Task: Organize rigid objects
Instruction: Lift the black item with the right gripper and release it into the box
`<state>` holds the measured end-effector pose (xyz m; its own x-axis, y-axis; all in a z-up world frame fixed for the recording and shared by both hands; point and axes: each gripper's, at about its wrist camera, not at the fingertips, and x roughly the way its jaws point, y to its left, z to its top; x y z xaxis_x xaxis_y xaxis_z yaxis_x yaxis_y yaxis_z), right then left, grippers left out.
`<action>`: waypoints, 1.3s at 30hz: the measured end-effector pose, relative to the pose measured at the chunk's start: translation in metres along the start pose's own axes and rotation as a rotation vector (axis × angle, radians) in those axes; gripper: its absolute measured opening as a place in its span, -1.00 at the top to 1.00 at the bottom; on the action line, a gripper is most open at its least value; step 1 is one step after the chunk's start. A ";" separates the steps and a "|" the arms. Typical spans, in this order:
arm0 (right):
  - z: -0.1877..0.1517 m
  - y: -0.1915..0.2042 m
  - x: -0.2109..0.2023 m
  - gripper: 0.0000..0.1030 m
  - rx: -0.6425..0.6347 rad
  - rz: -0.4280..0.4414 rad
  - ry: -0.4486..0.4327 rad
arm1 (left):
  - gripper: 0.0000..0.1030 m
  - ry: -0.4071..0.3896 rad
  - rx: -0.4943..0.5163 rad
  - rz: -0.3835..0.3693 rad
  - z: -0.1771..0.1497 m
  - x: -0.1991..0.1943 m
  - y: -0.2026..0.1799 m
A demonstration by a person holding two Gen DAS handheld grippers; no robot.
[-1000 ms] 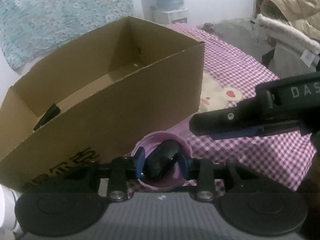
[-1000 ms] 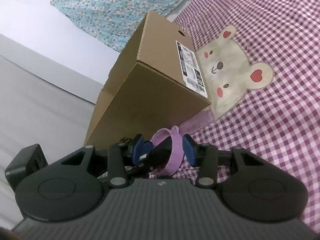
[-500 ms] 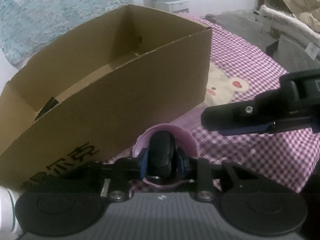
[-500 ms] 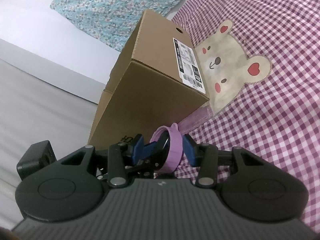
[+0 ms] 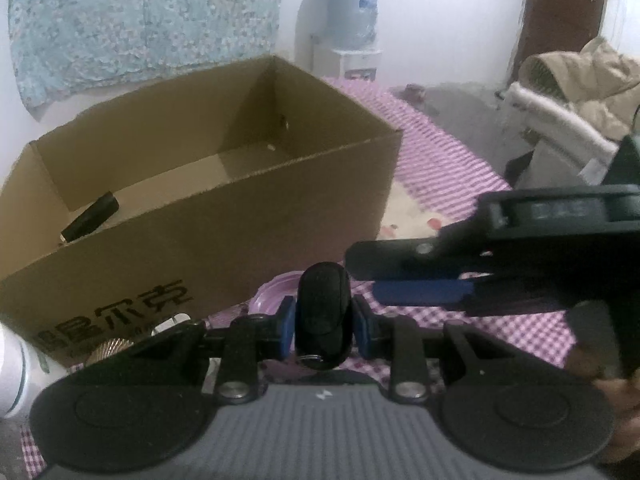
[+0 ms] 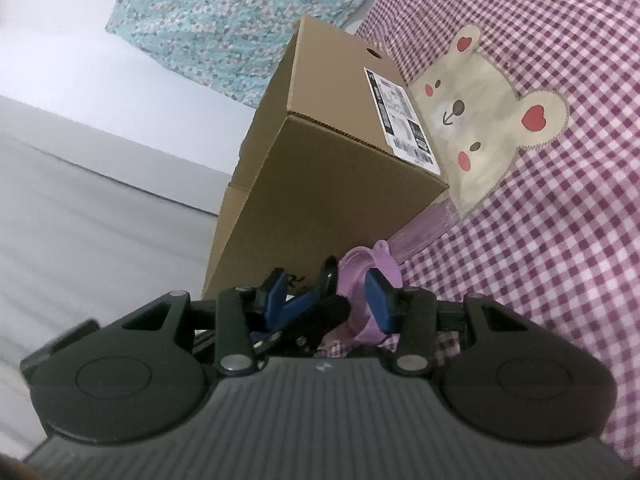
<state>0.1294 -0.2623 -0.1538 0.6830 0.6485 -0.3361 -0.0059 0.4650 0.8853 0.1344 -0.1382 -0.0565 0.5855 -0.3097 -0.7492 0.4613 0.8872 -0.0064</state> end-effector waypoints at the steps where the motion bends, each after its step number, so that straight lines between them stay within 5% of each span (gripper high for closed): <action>1: -0.002 0.002 0.001 0.26 0.005 0.005 0.000 | 0.41 -0.008 -0.003 -0.002 -0.001 -0.005 -0.001; 9: -0.016 0.035 0.005 0.67 -0.019 0.045 0.008 | 0.41 -0.073 -0.016 0.015 -0.004 -0.042 0.003; 20: 0.011 0.143 0.043 0.72 -0.246 0.119 0.089 | 0.41 -0.197 -0.081 0.125 0.026 -0.104 0.057; 27: 0.060 0.190 0.126 0.72 -0.283 0.057 0.227 | 0.46 -0.077 -0.134 0.133 0.077 -0.072 0.124; 31: 0.080 0.181 0.179 0.74 -0.212 -0.032 0.324 | 0.46 0.052 -0.174 0.122 0.091 -0.031 0.159; 34: 0.089 0.166 0.212 0.73 -0.151 -0.072 0.381 | 0.40 0.114 -0.160 0.183 0.093 -0.008 0.175; 39: 0.091 0.161 0.236 0.69 -0.110 -0.100 0.408 | 0.17 0.108 -0.161 0.223 0.090 -0.006 0.184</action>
<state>0.3560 -0.0889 -0.0613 0.3401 0.7719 -0.5372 -0.0476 0.5846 0.8099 0.2758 -0.0042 0.0067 0.5821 -0.0709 -0.8100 0.2127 0.9748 0.0676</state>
